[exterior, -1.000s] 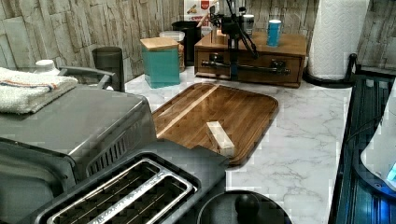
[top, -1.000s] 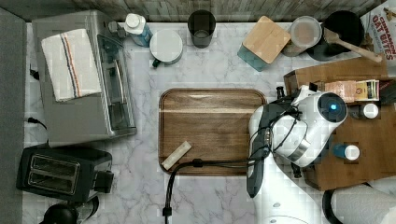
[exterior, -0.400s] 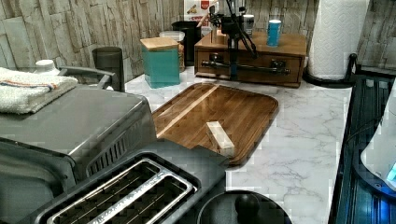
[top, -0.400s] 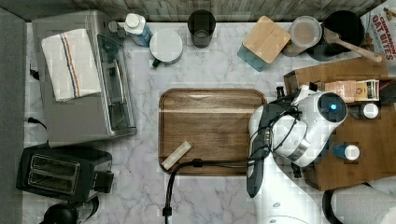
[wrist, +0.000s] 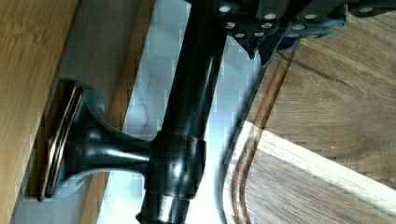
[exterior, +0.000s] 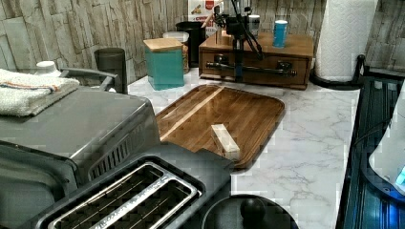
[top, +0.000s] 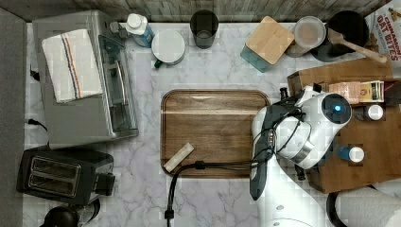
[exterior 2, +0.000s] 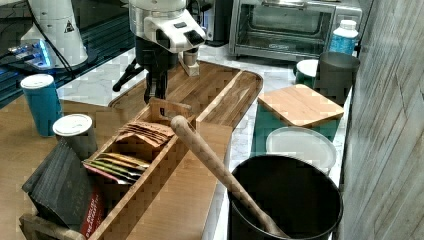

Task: Close the drawer.

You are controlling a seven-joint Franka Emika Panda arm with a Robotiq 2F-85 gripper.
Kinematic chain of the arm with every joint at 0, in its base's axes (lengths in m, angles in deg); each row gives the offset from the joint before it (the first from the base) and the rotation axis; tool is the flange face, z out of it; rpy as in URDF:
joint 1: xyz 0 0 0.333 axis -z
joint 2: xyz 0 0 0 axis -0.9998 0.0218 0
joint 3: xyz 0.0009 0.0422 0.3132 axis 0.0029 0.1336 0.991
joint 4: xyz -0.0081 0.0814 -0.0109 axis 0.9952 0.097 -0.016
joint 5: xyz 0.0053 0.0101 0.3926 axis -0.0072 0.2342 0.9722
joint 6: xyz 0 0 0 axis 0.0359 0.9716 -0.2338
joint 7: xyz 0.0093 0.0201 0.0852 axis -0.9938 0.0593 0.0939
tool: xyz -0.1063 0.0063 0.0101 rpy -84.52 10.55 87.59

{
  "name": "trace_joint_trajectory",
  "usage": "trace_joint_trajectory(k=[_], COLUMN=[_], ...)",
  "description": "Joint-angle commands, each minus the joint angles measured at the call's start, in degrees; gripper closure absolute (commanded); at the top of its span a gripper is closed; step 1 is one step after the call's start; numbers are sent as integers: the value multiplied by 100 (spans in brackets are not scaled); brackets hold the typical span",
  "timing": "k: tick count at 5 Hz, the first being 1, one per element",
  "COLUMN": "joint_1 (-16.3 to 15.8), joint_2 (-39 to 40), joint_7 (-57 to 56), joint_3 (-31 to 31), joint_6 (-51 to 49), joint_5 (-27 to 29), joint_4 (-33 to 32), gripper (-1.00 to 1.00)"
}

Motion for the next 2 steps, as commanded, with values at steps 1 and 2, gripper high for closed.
trace_joint_trajectory(k=[1,2], joint_1=[370,521], joint_2=[-27,-53], joint_7=[-27,36], joint_3=[-815,-652], joint_6=[575,583], joint_5=[-68,-159], joint_4=[1043,1041], gripper=[100,100])
